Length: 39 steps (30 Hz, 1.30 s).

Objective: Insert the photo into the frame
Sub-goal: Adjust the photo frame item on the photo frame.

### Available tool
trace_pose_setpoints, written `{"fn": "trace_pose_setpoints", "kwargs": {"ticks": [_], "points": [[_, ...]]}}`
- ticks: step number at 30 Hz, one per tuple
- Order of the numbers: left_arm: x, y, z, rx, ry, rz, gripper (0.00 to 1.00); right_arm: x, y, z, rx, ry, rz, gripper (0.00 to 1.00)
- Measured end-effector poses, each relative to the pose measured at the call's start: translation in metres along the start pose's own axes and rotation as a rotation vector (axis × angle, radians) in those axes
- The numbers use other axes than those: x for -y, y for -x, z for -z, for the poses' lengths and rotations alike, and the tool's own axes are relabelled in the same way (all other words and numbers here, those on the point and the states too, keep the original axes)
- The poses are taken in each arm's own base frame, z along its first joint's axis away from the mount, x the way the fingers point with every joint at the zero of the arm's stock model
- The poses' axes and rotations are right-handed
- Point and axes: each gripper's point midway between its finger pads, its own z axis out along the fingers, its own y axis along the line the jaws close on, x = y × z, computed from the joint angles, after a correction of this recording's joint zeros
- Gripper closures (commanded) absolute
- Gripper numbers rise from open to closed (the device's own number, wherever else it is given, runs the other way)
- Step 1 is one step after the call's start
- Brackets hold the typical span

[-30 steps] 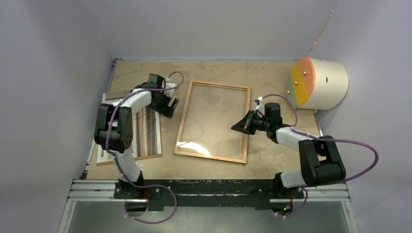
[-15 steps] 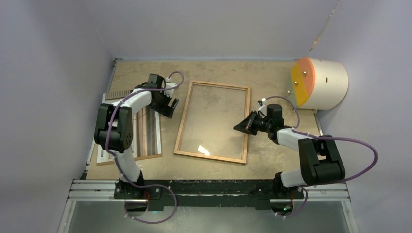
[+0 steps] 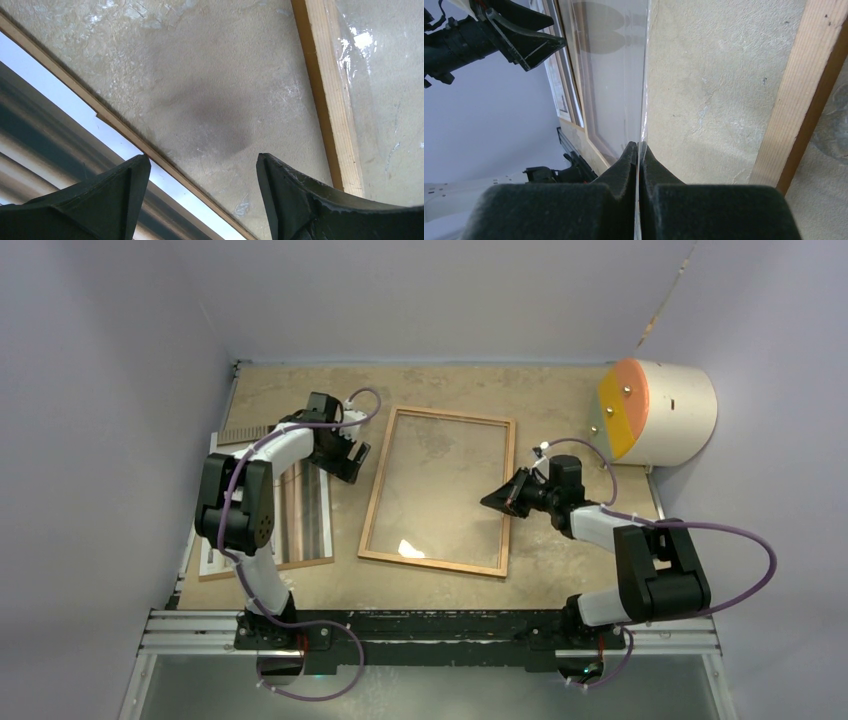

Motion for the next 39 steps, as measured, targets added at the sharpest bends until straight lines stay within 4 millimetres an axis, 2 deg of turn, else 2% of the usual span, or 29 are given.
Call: {"fn": "trace_pose_setpoints", "kwargs": {"ticks": [11, 22, 26, 32, 34, 39], "points": [[0.001, 0.0, 0.0, -0.003, 0.007, -0.007, 0.18, 0.015, -0.004, 0.0, 0.01, -0.031, -0.043, 1.0], [0.005, 0.001, -0.001, -0.004, 0.008, -0.018, 0.18, 0.012, -0.002, 0.0, 0.024, -0.007, -0.021, 1.0], [0.011, 0.003, -0.002, -0.003, 0.004, -0.035, 0.18, 0.001, 0.0, 0.004, 0.041, 0.04, 0.014, 1.0], [0.021, 0.004, -0.011, -0.013, -0.009, -0.052, 0.18, -0.04, 0.01, 0.019, 0.096, 0.179, 0.124, 1.0], [0.022, 0.002, -0.014, -0.022, -0.013, -0.052, 0.18, -0.047, 0.011, 0.021, 0.101, 0.206, 0.145, 1.0], [0.022, -0.001, -0.018, -0.034, -0.015, -0.051, 0.18, -0.049, 0.012, 0.019, 0.098, 0.22, 0.138, 1.0]]}}
